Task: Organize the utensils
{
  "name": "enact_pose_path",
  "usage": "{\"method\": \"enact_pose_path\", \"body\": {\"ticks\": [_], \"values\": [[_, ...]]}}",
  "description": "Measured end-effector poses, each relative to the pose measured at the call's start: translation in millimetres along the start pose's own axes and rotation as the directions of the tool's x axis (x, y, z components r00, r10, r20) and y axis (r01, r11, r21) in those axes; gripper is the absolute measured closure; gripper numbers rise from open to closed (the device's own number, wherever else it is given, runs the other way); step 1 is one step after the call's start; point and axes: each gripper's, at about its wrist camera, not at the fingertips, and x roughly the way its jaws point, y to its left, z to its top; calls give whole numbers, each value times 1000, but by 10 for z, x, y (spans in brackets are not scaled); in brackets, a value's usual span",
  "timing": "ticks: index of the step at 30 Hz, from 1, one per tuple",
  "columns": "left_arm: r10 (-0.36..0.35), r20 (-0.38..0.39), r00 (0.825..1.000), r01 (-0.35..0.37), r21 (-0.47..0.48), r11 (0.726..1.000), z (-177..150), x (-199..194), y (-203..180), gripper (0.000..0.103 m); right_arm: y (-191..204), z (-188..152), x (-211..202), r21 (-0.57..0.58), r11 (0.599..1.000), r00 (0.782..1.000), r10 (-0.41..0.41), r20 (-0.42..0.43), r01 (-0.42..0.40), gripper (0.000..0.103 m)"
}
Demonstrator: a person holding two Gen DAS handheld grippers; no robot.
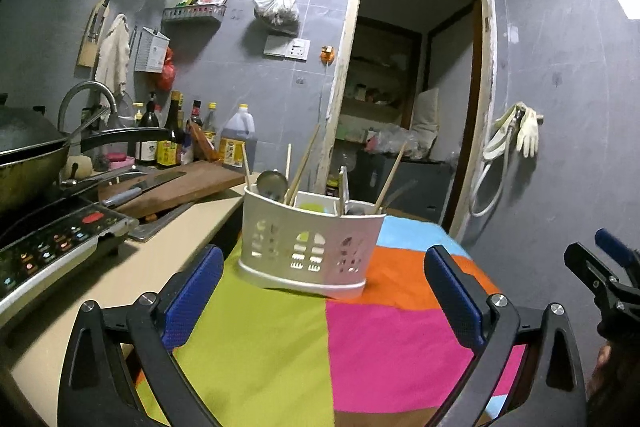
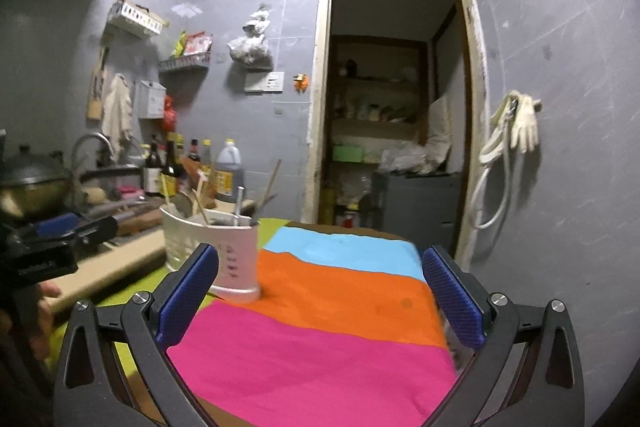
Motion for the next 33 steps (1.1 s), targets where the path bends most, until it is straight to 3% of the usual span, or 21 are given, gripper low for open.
{"method": "enact_pose_path", "body": {"ticks": [8,18,33], "values": [[19,-14,1000,-19,15,1000,-217,97,-24,4,95,-177,79,-37,998,999,-53,4,53,0],[54,-8,998,-54,37,998,-329,149,-28,4,-118,-344,228,26,985,984,-169,-59,171,0],[61,-16,998,-60,39,997,-341,198,-1,4,-252,-381,255,52,978,976,-198,-93,203,0]]}}
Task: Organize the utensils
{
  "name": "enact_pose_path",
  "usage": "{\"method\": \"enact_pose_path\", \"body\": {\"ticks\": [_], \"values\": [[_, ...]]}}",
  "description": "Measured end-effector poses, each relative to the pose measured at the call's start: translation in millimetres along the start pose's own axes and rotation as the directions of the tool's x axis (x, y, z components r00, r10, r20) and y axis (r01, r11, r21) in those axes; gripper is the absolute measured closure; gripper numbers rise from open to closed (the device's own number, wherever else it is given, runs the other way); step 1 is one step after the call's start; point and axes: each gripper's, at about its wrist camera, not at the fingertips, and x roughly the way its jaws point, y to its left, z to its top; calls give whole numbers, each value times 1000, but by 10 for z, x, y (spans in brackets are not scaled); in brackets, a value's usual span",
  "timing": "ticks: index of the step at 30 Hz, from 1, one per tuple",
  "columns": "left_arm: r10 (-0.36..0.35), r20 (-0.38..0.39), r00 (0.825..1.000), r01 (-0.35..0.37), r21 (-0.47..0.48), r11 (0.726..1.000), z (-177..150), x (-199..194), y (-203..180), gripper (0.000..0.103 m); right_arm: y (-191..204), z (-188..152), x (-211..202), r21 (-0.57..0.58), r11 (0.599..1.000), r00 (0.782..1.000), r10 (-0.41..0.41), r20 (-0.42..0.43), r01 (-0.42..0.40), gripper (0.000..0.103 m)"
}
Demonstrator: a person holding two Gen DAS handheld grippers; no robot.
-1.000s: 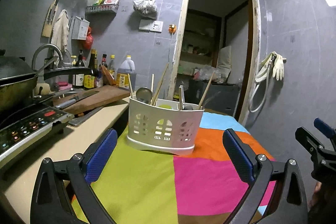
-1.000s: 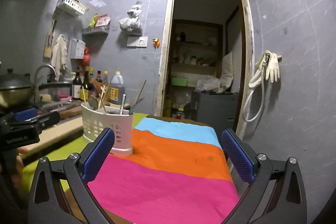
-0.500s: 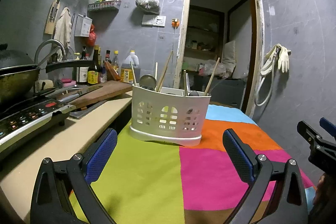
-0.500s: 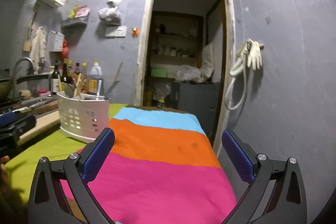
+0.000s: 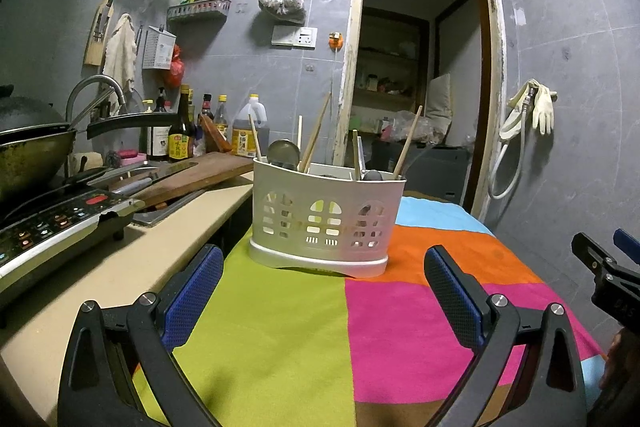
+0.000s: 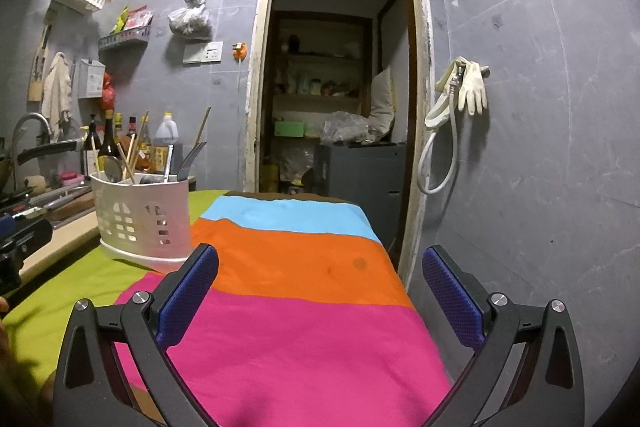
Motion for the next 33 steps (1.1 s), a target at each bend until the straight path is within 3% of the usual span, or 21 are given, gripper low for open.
{"method": "enact_pose_path", "body": {"ticks": [33], "values": [[-5,-12,1000,5,-2,1000,-28,23,15,4,-15,-7,-6,7,1000,1000,1,-10,-1,0]]}}
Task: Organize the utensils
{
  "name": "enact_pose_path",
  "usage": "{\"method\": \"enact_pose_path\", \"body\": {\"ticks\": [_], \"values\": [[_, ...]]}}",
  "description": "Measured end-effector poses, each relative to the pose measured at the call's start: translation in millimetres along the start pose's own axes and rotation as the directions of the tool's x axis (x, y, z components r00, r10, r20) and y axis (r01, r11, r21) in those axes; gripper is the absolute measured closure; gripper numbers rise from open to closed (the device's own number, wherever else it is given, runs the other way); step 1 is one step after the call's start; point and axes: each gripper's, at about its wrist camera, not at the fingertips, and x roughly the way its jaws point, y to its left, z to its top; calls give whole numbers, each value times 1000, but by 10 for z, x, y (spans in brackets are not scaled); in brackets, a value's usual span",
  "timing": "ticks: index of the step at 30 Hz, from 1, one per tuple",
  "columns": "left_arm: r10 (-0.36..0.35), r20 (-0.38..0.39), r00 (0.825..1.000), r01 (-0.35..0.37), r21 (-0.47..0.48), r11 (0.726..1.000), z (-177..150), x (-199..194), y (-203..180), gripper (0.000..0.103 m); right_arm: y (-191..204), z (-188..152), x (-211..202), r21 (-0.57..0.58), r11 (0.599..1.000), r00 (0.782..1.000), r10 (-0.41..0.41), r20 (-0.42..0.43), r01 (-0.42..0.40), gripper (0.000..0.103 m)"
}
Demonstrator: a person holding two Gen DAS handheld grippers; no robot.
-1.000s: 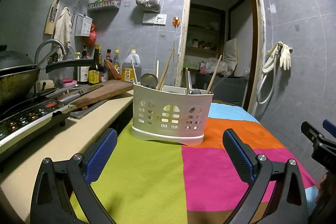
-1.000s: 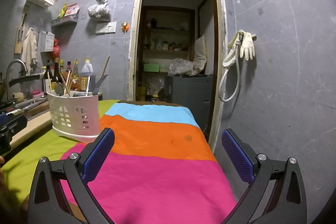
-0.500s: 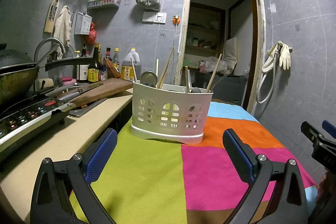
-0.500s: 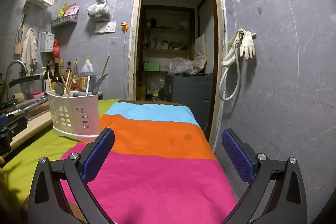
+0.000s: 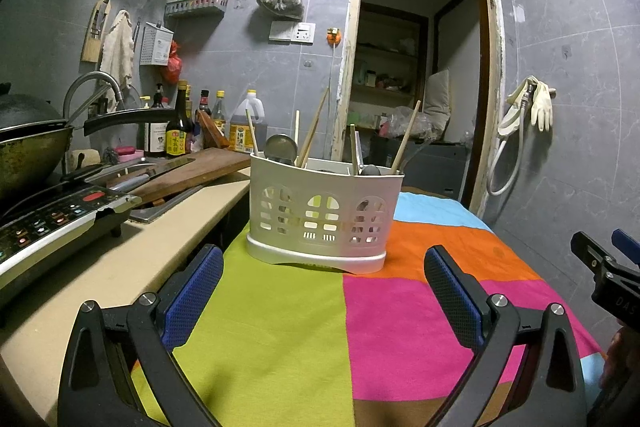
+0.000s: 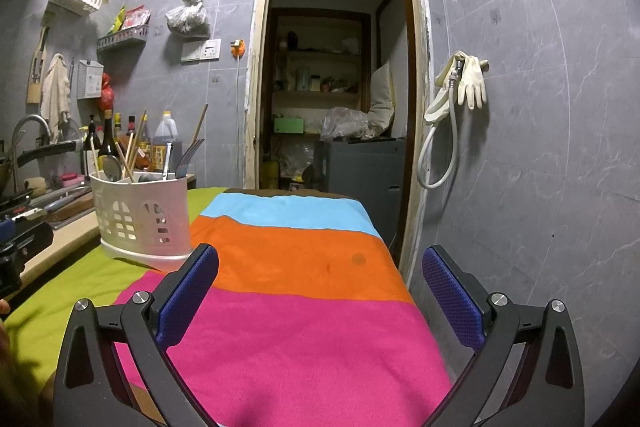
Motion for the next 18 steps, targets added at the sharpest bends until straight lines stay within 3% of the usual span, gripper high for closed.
{"method": "enact_pose_path", "body": {"ticks": [18], "values": [[-6,-6,1000,6,3,1000,-5,23,2,4,-10,-18,34,6,1000,1000,6,-11,-6,0]]}}
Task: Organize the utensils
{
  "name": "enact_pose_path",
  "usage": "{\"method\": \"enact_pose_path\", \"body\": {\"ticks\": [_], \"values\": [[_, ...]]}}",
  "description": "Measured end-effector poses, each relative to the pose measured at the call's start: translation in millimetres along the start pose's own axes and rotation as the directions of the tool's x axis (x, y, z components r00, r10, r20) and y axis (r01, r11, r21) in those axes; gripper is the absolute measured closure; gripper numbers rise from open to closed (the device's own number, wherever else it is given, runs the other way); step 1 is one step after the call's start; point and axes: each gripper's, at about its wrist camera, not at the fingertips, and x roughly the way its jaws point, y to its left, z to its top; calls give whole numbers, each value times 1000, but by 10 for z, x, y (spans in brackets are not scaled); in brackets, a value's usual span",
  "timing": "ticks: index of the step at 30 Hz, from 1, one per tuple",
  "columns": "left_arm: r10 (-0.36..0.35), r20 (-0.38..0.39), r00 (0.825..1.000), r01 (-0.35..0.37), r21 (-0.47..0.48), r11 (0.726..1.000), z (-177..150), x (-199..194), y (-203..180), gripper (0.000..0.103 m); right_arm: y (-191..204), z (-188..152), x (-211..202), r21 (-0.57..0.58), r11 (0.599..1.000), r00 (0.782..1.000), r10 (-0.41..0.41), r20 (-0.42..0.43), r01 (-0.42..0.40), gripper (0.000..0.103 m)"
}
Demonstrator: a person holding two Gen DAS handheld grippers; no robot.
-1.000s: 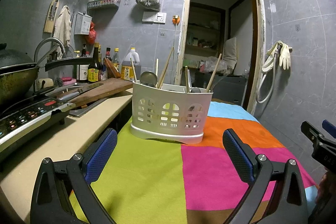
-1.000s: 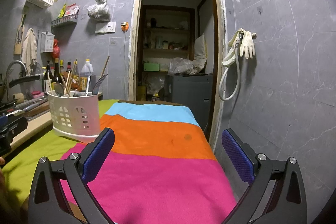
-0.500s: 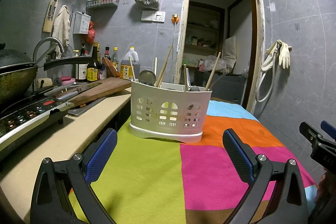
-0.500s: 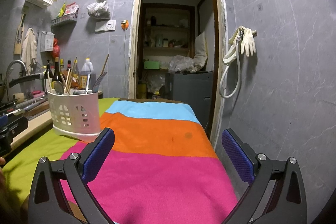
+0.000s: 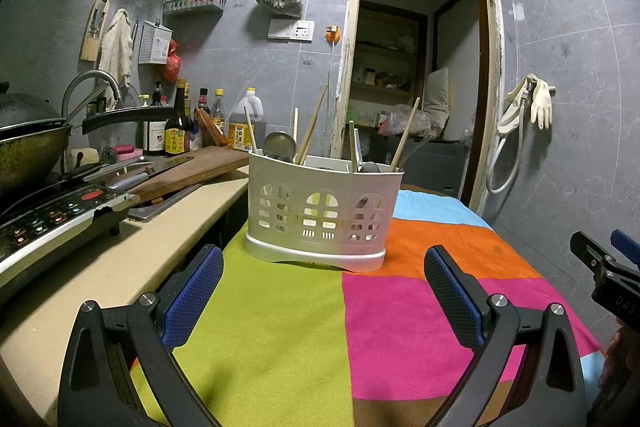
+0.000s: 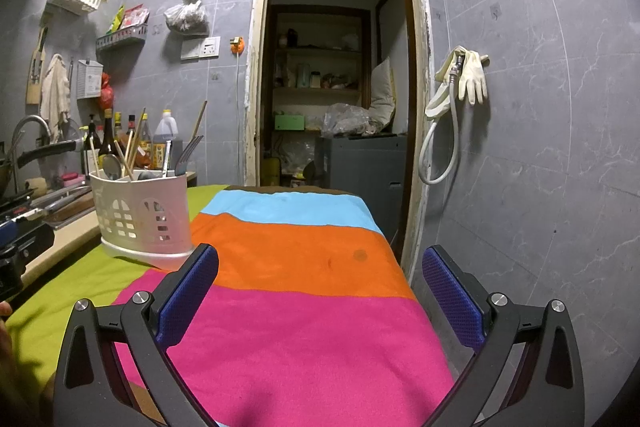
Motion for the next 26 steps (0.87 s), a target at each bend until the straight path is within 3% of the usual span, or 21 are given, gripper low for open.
{"method": "enact_pose_path", "body": {"ticks": [26], "values": [[27,12,1000,-27,18,999,8,-16,43,4,-4,-58,42,6,1000,1000,-1,-14,1,0]]}}
